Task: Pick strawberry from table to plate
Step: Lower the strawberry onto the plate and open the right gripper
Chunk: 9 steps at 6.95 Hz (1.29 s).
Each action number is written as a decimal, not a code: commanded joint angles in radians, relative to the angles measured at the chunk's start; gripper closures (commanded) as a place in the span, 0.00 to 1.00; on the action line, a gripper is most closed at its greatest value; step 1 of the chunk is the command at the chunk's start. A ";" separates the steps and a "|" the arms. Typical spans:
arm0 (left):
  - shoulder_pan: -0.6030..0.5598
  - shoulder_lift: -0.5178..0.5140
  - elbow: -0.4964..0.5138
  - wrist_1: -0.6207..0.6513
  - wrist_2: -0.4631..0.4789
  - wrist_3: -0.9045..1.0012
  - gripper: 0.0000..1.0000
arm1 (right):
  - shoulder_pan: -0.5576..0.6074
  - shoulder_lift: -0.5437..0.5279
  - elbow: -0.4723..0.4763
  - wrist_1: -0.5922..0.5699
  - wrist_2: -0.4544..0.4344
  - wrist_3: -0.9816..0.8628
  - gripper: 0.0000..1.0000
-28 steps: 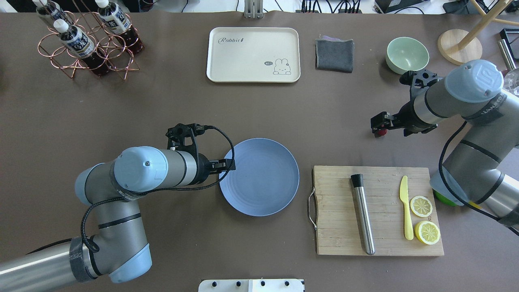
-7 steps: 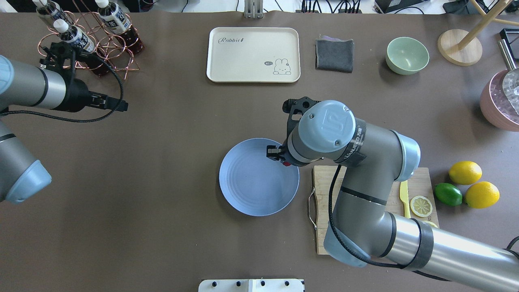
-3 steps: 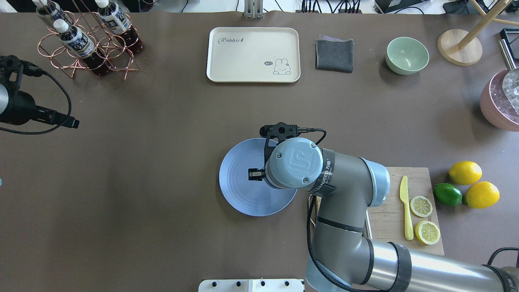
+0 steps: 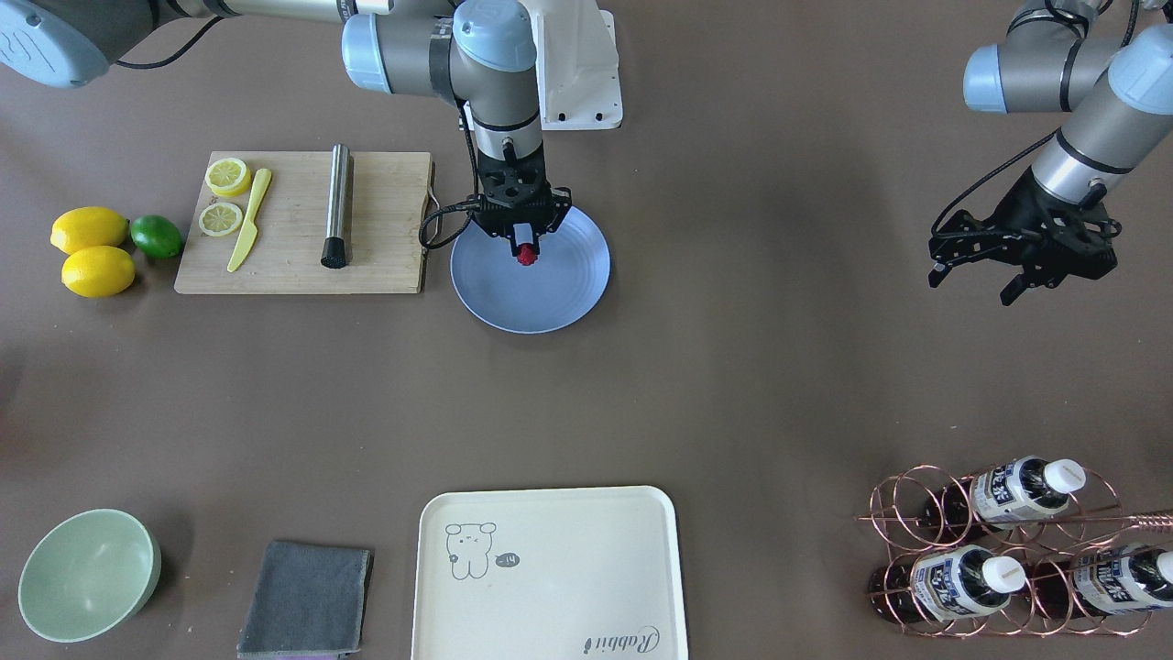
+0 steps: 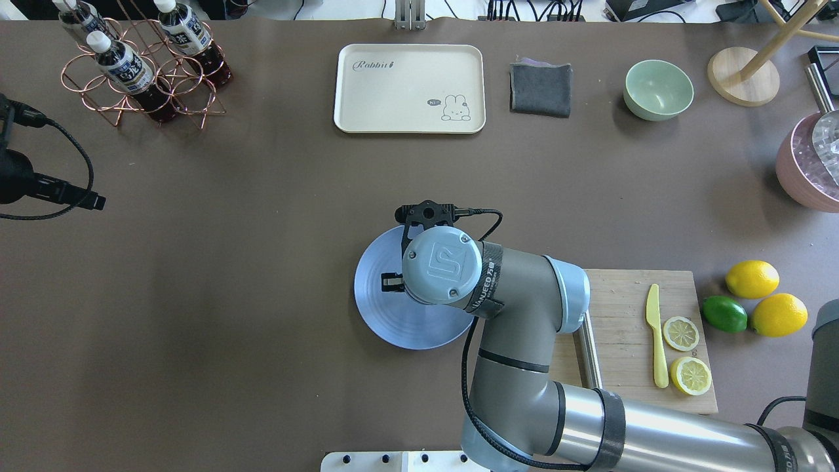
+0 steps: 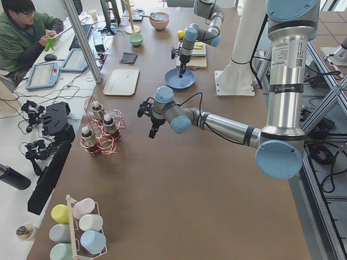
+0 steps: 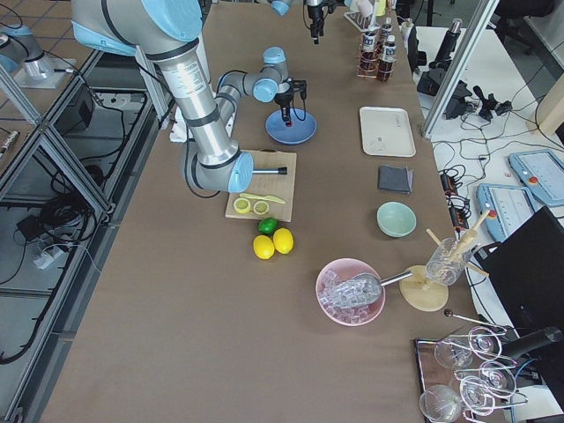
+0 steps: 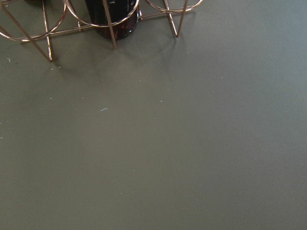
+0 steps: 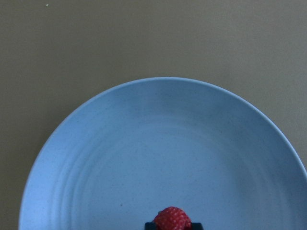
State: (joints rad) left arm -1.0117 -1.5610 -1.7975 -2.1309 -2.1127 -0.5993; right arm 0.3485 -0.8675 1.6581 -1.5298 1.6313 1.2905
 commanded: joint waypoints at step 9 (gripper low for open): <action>-0.063 0.013 0.000 0.002 -0.054 0.054 0.02 | 0.029 -0.002 0.099 -0.081 0.018 0.015 0.00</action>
State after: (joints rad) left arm -1.0340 -1.5563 -1.7996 -2.1297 -2.1335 -0.5810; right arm 0.3584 -0.8677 1.6875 -1.5274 1.6291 1.3063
